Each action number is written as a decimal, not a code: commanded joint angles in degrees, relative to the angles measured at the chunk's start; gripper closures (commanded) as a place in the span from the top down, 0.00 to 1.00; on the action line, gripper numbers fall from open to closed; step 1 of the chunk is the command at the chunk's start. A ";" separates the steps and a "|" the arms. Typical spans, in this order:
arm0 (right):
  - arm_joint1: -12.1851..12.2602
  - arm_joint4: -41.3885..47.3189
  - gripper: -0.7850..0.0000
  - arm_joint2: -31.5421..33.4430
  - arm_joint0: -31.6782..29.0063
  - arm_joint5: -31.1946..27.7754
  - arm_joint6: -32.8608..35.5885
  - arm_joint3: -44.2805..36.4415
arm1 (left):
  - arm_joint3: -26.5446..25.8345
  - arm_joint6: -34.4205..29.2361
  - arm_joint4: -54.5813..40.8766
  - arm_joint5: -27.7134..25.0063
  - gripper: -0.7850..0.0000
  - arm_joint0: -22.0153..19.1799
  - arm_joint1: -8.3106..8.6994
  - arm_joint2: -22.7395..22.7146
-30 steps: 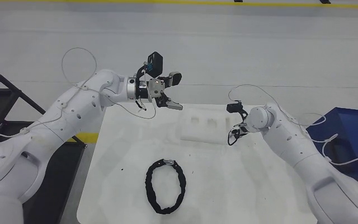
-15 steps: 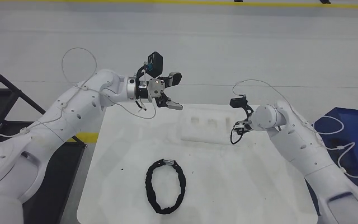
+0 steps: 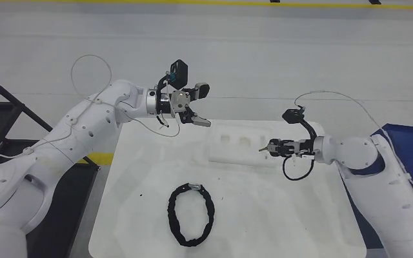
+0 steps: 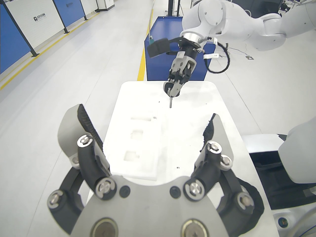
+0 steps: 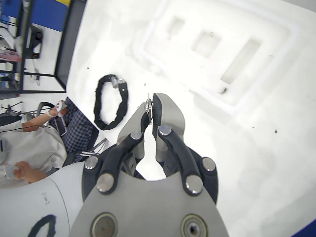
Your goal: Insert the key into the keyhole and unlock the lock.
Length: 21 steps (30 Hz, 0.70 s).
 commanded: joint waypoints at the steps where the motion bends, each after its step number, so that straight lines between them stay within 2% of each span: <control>1: 0.26 2.20 0.00 2.90 -2.96 -2.00 -4.31 -1.26 | 0.00 0.00 -0.01 0.00 1.00 0.00 0.00 0.00; 4: 0.47 6.76 0.00 5.43 -6.06 -5.20 -6.83 -2.20 | 0.00 0.00 -0.01 0.00 1.00 0.00 0.00 0.00; 7: 0.66 9.91 0.00 6.67 -7.25 -7.43 -6.43 -2.03 | 0.00 0.00 -0.01 0.00 1.00 0.00 0.00 0.00; 12: 0.83 12.84 0.00 7.22 -7.43 -9.02 -5.33 -1.54 | 0.00 0.00 -0.01 0.00 1.00 0.00 0.00 0.00; 21: 0.86 13.04 0.00 7.24 -7.41 -9.26 -5.14 -1.43 | 0.00 0.00 -0.01 0.00 1.00 0.00 0.00 0.00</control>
